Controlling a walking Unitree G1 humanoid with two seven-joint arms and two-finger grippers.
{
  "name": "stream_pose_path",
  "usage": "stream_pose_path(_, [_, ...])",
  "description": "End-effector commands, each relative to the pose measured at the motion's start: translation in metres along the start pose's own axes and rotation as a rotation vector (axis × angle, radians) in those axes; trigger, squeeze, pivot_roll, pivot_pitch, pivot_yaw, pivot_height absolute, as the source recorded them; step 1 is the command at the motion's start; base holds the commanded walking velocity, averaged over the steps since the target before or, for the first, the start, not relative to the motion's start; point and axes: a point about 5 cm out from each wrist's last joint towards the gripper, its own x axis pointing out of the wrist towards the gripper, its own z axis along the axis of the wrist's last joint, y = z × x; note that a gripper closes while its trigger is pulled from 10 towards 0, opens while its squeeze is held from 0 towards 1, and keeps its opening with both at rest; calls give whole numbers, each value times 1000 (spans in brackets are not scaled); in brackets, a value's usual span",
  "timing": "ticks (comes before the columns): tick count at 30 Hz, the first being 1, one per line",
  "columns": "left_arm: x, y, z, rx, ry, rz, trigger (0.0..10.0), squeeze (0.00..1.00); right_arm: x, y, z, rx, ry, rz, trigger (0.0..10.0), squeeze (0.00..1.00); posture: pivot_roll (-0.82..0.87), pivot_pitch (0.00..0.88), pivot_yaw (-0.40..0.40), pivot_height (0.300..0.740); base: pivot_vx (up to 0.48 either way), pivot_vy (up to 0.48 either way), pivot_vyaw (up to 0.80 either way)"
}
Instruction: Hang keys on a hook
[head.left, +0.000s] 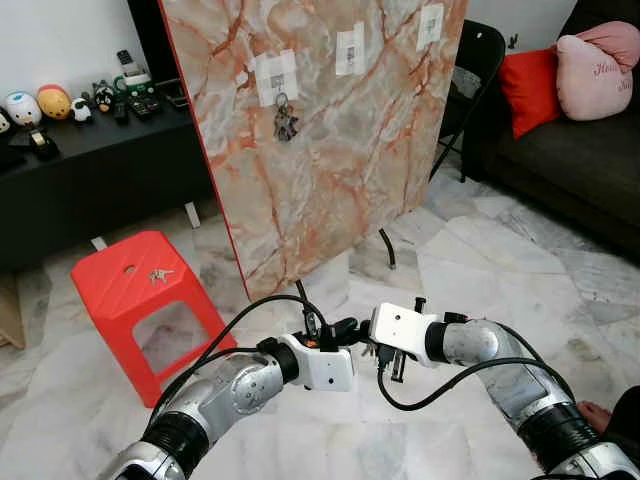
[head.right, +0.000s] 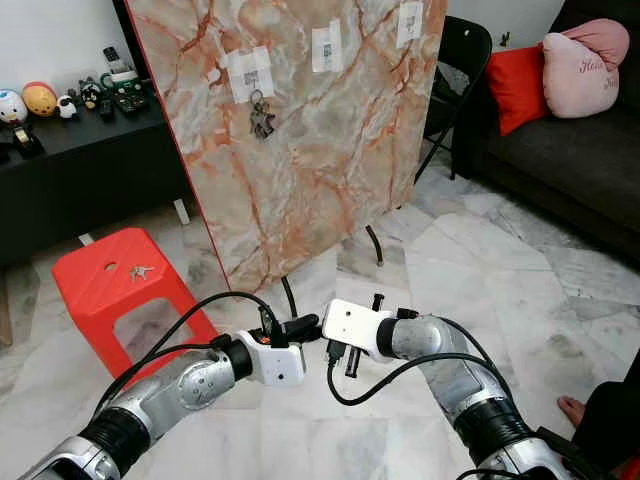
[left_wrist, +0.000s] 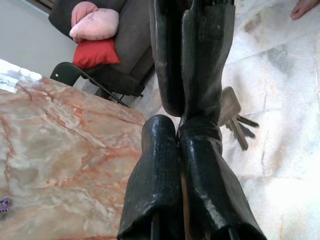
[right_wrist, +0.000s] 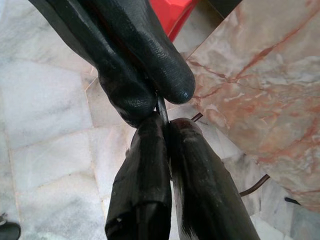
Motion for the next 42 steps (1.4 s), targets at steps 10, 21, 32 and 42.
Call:
stream_pose_path(10, [5, 10, 6, -6, -33, 36, 0, 0, 6, 2, 0, 34, 1, 3, 10000, 1000, 22, 0, 10, 740, 0, 0, 0])
stream_pose_path(21, [7, 5, 7, -5, -39, -2, 0, 0, 12, 18, 5, 33, -32, 107, 10000, 1000, 26, 0, 11, 740, 0, 0, 0])
stream_pose_path(32, [6, -3, 3, -18, -9, -55, 0, 0, 12, 12, 32, 77, -217, 67, 10000, 0, 22, 0, 12, 740, 0, 0, 0])
stream_pose_path(42, [2, -8, -6, -23, 44, -105, 0, 0, 7, 4, 48, 185, -361, 23, 10000, 0, 23, 0, 12, 740, 0, 0, 0])
